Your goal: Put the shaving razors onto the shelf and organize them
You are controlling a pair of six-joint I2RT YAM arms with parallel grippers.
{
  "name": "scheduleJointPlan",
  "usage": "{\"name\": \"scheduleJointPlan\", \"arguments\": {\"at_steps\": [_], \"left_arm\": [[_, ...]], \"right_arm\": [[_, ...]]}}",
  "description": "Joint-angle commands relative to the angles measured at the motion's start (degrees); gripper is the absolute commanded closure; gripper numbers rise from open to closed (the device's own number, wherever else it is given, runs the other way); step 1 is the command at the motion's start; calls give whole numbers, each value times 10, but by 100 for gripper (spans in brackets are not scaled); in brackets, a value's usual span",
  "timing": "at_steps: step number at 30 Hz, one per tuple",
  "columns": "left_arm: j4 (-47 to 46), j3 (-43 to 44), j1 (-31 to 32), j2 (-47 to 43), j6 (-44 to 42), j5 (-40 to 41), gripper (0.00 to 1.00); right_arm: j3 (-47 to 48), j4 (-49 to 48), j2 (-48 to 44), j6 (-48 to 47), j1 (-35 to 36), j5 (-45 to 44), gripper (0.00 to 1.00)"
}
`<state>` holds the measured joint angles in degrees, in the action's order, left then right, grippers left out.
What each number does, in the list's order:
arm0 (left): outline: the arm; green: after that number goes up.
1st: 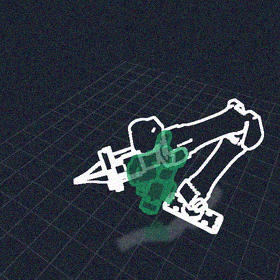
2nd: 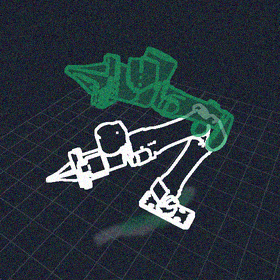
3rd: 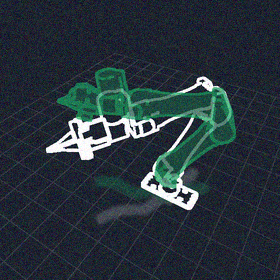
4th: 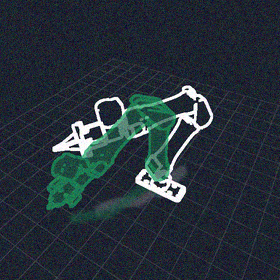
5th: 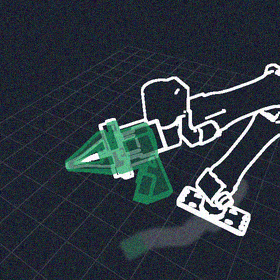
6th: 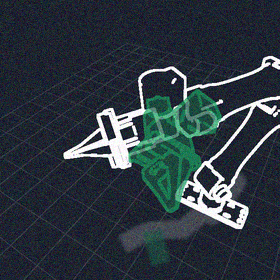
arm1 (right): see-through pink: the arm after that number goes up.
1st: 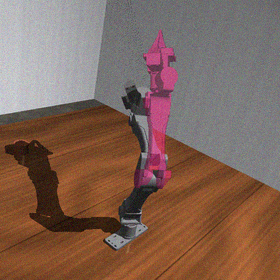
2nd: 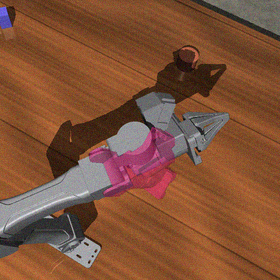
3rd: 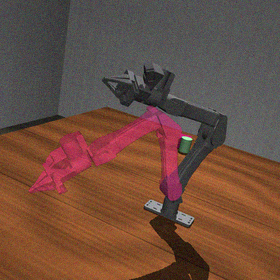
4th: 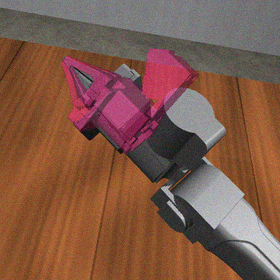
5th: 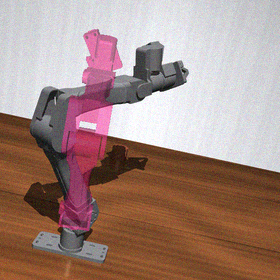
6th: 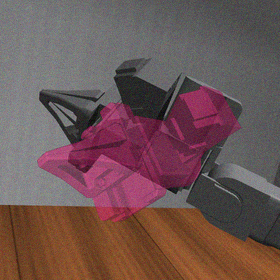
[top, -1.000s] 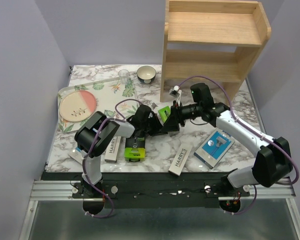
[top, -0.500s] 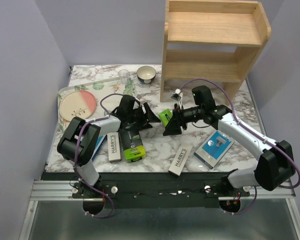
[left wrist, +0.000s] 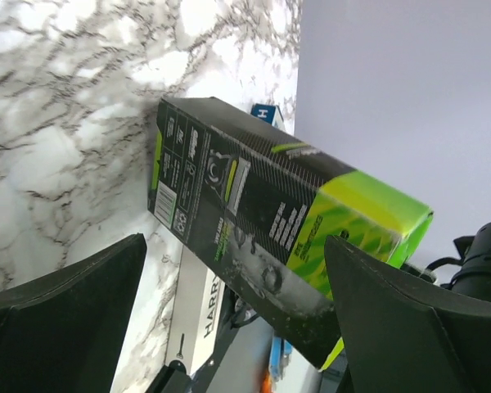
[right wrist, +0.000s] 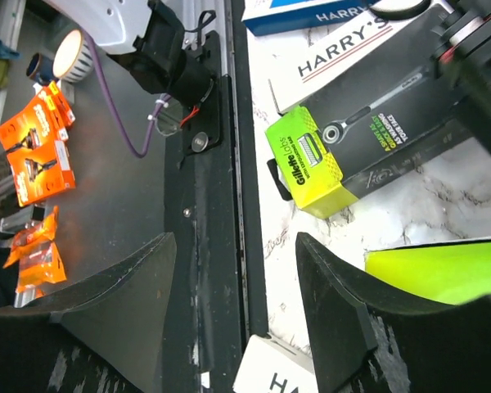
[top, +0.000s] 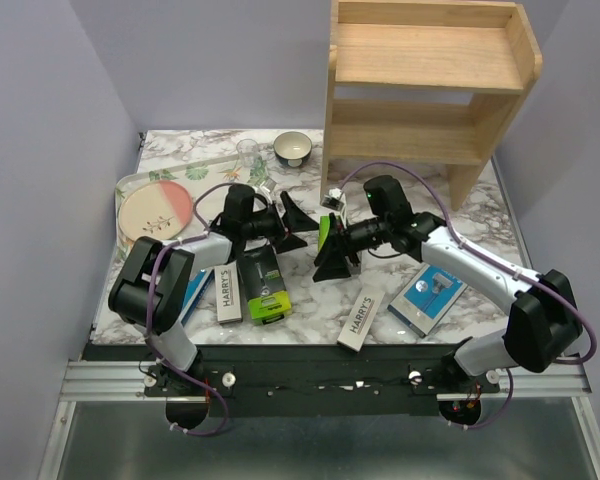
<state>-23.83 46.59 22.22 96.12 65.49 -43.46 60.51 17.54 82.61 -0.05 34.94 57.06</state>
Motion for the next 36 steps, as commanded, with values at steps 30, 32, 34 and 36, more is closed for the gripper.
{"name": "scheduleJointPlan", "arguments": {"at_steps": [30, 32, 34, 36], "left_arm": [[353, 58, -11, -59, -203, 98, 3], [346, 52, 2, -54, -210, 101, 4], [357, 56, 20, -53, -218, 116, 5], [378, 60, 26, -70, -233, 129, 5]], "right_arm": [[-79, 106, -22, 129, -18, -251, 21], [-87, 95, -5, 153, -26, -246, 21], [-96, 78, 16, 185, -46, -244, 21], [-104, 56, 26, 213, -70, -232, 21]]}}
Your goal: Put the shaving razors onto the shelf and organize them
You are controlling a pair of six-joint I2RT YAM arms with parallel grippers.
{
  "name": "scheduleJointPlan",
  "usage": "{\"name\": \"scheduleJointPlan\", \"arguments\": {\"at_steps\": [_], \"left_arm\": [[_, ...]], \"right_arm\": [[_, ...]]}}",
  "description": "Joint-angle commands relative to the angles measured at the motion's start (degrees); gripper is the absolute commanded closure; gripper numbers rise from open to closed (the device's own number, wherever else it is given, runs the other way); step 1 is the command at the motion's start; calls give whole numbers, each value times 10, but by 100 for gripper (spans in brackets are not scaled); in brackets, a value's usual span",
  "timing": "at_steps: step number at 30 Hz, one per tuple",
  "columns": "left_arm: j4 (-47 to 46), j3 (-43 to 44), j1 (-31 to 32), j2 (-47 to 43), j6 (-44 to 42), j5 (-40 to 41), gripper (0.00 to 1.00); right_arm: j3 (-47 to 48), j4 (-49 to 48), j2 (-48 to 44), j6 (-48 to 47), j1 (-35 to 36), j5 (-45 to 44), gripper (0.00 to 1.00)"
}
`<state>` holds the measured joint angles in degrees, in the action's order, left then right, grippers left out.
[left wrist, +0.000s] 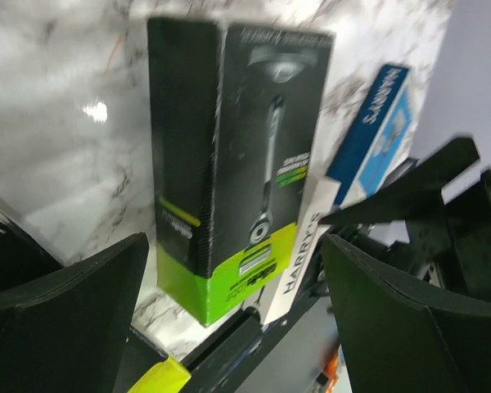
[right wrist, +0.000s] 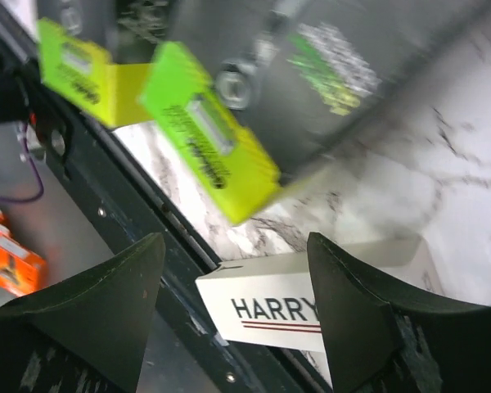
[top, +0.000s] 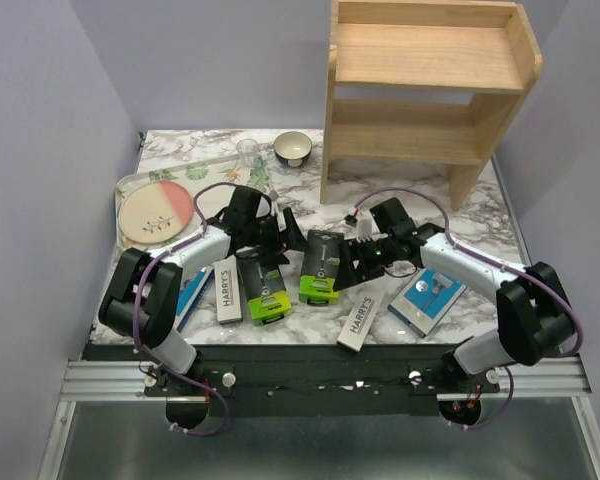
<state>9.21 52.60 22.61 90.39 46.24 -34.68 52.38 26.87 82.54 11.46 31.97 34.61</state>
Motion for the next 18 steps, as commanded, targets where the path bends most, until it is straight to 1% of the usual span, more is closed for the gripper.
{"name": "scheduleJointPlan", "arguments": {"at_steps": [1, 3, 4, 5, 6, 7, 8, 9, 10, 12, 13, 16, 18], "left_arm": [[57, 2, 23, -19, -47, 47, 6], [70, -8, 24, -35, -52, 51, 6], [67, -17, 24, -38, -48, 44, 6], [44, -42, 25, -40, -43, 41, 8], [26, -57, 26, -41, -32, 37, 11], [7, -68, 27, -36, -9, 26, 17], [-22, -78, 35, -29, -4, 20, 20], [-31, -76, 39, -13, -2, 17, 24], [-36, -71, 45, -1, -3, 15, 31], [-41, -36, 64, 42, -1, 15, 33], [-42, -22, 68, 57, 2, 15, 38], [-67, 33, 83, 112, 17, 8, 47], [-69, 76, 90, 134, 21, 14, 47]], "right_arm": [[-27, -41, 34, 103, -45, -7, 21], [-31, -52, 39, 116, -51, -9, 21], [-32, -65, 45, 117, -51, -7, 21], [-35, -73, 55, 121, -51, -4, 22], [-35, -87, 63, 131, -51, -3, 24], [-34, -92, 70, 136, -51, -13, 25], [-29, -94, 88, 139, -51, -20, 26], [-25, -100, 95, 142, -51, -24, 28], [-21, -102, 102, 140, -52, -31, 28], [-9, -104, 120, 132, -55, -38, 32], [-7, -108, 125, 129, -58, -47, 38], [-3, -111, 140, 128, -71, -73, 48], [1, -117, 147, 128, -88, -83, 50]]}}
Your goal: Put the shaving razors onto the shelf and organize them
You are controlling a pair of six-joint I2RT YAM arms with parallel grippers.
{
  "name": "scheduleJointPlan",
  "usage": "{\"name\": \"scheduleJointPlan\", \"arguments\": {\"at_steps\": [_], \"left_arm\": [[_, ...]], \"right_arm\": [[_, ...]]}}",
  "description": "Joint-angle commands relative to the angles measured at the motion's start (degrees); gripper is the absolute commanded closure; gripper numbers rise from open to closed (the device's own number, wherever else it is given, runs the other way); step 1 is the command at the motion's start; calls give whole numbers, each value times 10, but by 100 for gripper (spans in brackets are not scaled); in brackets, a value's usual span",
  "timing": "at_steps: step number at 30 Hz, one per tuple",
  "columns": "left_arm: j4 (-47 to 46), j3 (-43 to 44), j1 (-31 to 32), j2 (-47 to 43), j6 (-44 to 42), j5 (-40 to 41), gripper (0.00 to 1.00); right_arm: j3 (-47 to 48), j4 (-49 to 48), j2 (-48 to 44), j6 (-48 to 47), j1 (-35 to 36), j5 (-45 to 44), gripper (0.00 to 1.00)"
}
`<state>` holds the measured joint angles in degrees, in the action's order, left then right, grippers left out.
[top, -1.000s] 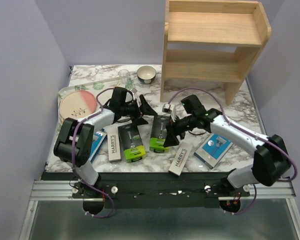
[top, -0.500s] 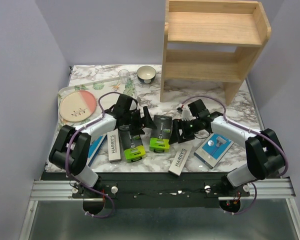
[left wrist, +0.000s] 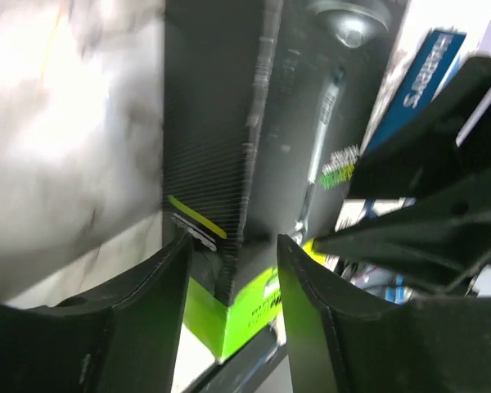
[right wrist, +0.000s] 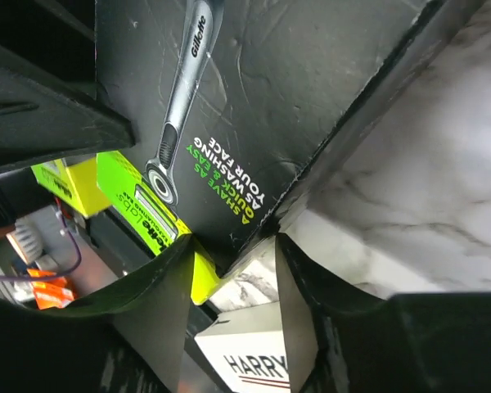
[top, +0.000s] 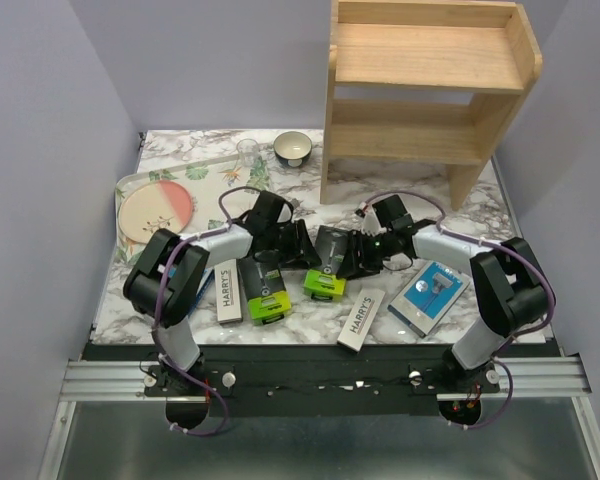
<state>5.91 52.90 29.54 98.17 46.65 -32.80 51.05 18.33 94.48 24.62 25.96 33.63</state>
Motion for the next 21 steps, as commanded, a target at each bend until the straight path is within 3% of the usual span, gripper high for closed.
{"name": "scheduleJointPlan", "arguments": {"at_steps": [1, 3, 7, 12, 17, 21], "left_arm": [[-37, 83, 22, 72, 18, -3, 47], [-34, 114, 22, 83, 17, 8, 45], [38, 148, 16, 53, -11, 48, 27], [88, 50, 9, -42, 0, 50, 24], [-93, -67, -6, -58, 77, -62, 36], [-207, -97, 3, -19, 135, -83, 39]], "right_arm": [[19, -36, 30, -3, -35, -81, 51], [25, -43, 33, -10, -59, -85, 53], [46, -44, 47, -33, -92, -86, 56], [53, -44, 57, -36, -109, -82, 56], [41, -51, 48, -24, -110, -67, 56], [27, -56, 42, -16, -110, -67, 55]]}}
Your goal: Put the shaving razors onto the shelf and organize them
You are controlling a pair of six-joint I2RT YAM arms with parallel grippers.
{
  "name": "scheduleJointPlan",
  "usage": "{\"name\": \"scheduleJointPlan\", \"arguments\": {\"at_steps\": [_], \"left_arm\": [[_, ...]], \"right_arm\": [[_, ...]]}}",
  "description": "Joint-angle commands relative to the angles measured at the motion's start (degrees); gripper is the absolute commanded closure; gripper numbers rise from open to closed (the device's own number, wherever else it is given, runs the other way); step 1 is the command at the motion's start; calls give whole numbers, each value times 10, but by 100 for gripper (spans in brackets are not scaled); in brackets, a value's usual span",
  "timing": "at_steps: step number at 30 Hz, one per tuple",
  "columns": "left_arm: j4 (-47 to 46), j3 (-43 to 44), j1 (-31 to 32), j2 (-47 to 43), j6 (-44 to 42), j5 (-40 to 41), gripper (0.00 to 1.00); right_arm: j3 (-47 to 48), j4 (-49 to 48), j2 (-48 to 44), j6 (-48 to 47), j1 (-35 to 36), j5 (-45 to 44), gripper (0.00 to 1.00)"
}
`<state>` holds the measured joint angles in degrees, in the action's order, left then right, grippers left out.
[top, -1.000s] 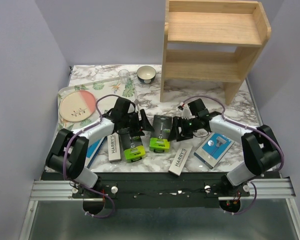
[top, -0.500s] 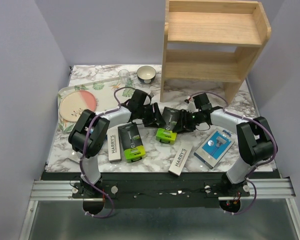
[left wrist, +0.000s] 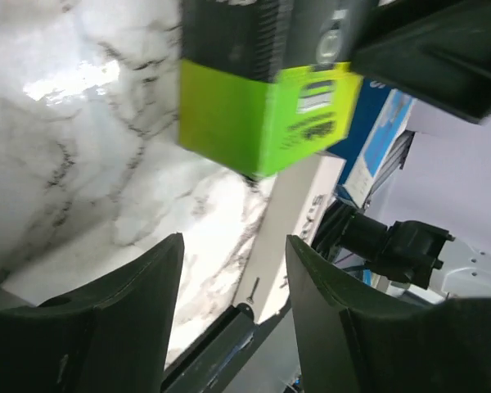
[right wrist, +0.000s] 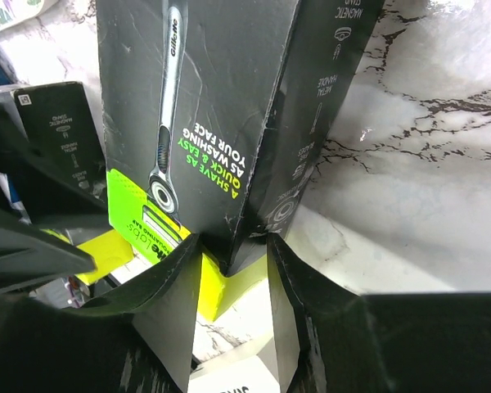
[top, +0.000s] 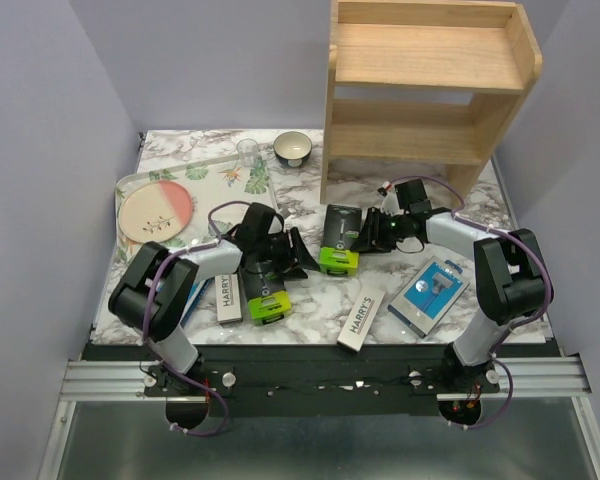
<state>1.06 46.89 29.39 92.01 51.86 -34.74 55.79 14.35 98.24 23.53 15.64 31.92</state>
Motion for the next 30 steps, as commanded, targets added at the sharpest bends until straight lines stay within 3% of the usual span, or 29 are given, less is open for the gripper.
{"name": "scheduleJointPlan", "arguments": {"at_steps": [1, 7, 12, 23, 27, 28, 30], "left_arm": [[-182, -41, 8, 57, 94, -61, 39], [-350, -73, 24, 104, 179, -41, 48], [-334, -66, 29, 124, 186, -38, 51], [-369, -36, 44, 185, 216, -34, 68], [-383, -33, 43, 191, 223, -32, 80], [-387, -32, 44, 190, 222, -33, 91], [-387, -27, 42, 186, 218, -33, 99]], "right_arm": [[-24, -18, 3, -4, -6, -49, 55], [-37, -23, -8, 6, -6, -44, 55], [-44, -25, -10, 16, -6, -41, 55], [-33, -28, 1, 32, -7, -34, 55], [-32, -30, 4, 37, -6, -33, 55], [-32, -30, 4, 37, -6, -33, 55], [-31, -27, 0, 35, -7, -32, 55]]}}
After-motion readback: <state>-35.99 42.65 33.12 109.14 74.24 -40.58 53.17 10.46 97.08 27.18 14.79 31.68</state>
